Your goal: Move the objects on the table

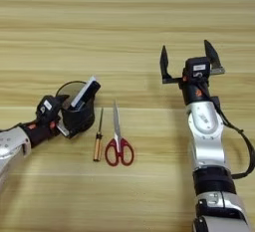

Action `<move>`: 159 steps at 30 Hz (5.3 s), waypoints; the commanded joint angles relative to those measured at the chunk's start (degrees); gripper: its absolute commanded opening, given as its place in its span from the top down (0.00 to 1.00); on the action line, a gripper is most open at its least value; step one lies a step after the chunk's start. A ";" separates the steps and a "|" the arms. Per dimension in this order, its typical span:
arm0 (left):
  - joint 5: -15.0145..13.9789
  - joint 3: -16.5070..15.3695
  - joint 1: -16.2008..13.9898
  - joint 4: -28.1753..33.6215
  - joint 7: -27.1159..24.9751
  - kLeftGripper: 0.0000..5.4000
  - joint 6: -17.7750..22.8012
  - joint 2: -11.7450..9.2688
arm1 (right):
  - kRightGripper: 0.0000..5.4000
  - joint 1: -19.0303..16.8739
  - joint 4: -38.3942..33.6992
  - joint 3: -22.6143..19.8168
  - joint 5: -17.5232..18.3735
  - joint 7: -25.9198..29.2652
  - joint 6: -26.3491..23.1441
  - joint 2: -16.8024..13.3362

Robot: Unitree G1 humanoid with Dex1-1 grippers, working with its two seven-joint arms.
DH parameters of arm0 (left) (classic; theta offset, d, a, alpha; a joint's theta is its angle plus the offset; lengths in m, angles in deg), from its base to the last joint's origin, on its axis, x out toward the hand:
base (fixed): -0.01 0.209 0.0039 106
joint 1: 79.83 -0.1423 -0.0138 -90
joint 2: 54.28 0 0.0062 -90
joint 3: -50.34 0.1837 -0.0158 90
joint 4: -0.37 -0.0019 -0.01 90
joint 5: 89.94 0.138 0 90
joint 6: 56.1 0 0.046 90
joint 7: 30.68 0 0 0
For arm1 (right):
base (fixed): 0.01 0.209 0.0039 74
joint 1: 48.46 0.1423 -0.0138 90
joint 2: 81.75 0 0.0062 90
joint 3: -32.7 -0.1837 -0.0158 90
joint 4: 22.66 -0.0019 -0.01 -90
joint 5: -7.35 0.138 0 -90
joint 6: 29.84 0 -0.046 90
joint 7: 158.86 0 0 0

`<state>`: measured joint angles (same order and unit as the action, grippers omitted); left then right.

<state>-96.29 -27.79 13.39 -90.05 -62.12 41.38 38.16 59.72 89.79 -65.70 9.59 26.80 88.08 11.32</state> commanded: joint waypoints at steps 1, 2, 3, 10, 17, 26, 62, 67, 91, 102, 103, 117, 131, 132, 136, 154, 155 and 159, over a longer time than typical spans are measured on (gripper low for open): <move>-0.53 -0.40 -2.98 4.26 -1.70 0.15 -0.08 -2.47 | 0.00 1.46 0.37 0.08 -0.10 -0.08 -0.01 0.00; -0.78 -0.57 -3.94 5.45 -2.25 0.15 0.01 -3.22 | 0.00 1.50 0.36 0.10 -0.11 -0.10 -0.05 0.01; -1.13 -0.76 -5.28 7.02 -3.17 0.15 0.11 -4.31 | 0.00 1.51 0.36 0.11 -0.12 -0.12 -0.06 0.01; -4.13 -1.16 -11.13 13.12 -7.84 0.15 1.69 -8.54 | 0.00 1.58 0.48 0.18 -0.23 -0.14 0.02 -0.10; -4.76 -1.18 -14.22 15.24 -8.65 0.15 2.26 -9.93 | 0.00 1.64 0.63 0.15 -0.22 -0.02 0.11 -0.25; -4.22 -0.01 -15.04 15.86 -8.73 0.15 2.01 -11.14 | 0.00 1.43 0.36 0.16 -0.25 0.04 0.15 -0.33; -4.24 -3.07 -19.65 19.96 -6.16 0.00 4.52 -14.99 | 0.00 2.20 1.70 0.09 -0.28 0.04 0.54 -0.43; -5.25 -4.66 -21.22 20.45 -8.62 0.00 2.09 -17.35 | 0.00 2.66 2.93 -0.04 -0.20 0.19 1.05 -0.63; -29.03 -19.28 -17.88 30.16 -17.99 0.00 -4.40 -18.26 | 0.00 3.60 5.32 -0.02 -0.21 0.22 2.41 -0.85; -24.07 -15.99 -7.96 26.40 -1.97 0.00 -4.85 -6.23 | 0.00 3.02 4.78 -0.20 0.16 0.65 2.71 -1.12; -22.48 -15.70 -6.62 25.07 0.09 0.00 -5.41 -4.81 | 0.00 2.97 4.77 -0.22 0.21 0.70 2.75 -1.15; -5.10 -13.05 5.59 9.30 15.65 0.00 -11.60 4.92 | 0.00 2.65 4.66 -0.75 0.61 1.58 3.03 -1.37; -0.01 -15.29 14.95 -11.58 16.87 0.00 -21.22 3.71 | 0.00 1.04 2.35 -1.09 5.06 7.56 4.34 -1.57; -0.17 -15.25 14.85 -12.07 16.77 0.00 -21.73 3.99 | 0.00 0.88 2.04 -1.11 5.63 8.28 4.21 -1.65; -0.55 -15.12 14.63 -14.45 16.36 0.00 -24.28 4.83 | 0.00 -0.24 -1.20 -0.45 9.27 12.81 2.38 -1.62; -0.70 -15.43 16.70 -20.03 16.68 0.00 -28.37 6.51 | 0.00 -10.27 -30.54 9.23 30.59 37.92 -24.50 -5.24; -0.66 -15.40 16.78 -20.20 16.70 0.00 -28.51 6.56 | 0.00 -10.96 -30.74 9.76 31.12 39.25 -25.70 -5.56; -0.52 -15.32 16.97 -20.56 16.79 0.00 -28.79 6.70 | 0.00 -12.77 -31.03 11.56 30.92 43.25 -28.39 -6.91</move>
<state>-97.04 -43.16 29.30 -110.07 -45.51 13.24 44.47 47.67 60.00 -55.07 40.40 68.03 61.39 5.79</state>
